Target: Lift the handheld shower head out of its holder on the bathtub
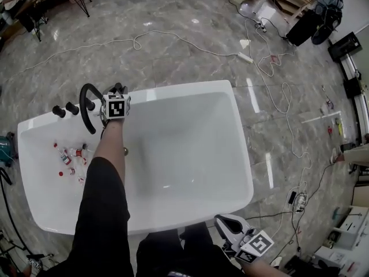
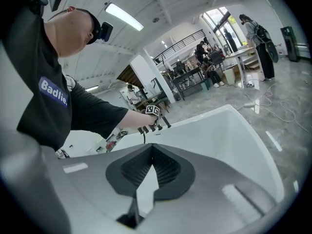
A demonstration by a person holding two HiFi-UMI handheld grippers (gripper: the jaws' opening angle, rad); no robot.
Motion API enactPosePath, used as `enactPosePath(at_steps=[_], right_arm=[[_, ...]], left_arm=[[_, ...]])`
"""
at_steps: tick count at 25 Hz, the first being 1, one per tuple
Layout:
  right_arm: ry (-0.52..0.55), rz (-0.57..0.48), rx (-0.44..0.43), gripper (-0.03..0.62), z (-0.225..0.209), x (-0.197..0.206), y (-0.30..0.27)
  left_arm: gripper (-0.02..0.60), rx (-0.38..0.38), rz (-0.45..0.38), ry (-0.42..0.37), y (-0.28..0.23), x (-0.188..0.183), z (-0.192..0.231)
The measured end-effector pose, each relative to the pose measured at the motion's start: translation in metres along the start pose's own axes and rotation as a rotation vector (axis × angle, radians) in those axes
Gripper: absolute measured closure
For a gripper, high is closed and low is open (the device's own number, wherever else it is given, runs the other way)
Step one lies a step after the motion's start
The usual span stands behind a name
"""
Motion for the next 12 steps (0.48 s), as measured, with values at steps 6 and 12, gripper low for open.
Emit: enactPosePath(at_steps=[6,12], right_arm=[[0.036,-0.046,-0.055,0.599,0.026,-0.027,0.007],[0.129,-0.117,-0.137,0.599,0.062,-0.065,0.031]], left_arm=[[0.445,0.020,-0.085,-0.028,0.084,0.000,-0.022],[0.444,0.082,-0.123,-0.040,0.193,0.008,-0.050]])
Point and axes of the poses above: the fingertips, and each gripper's own axes: y backward along the fingers, z to its left, x out of its underside, the point moved 5 cm from there along y, backward along the fingers, and after that the axes turned 5 degrees about z, right-handed, at the moved point
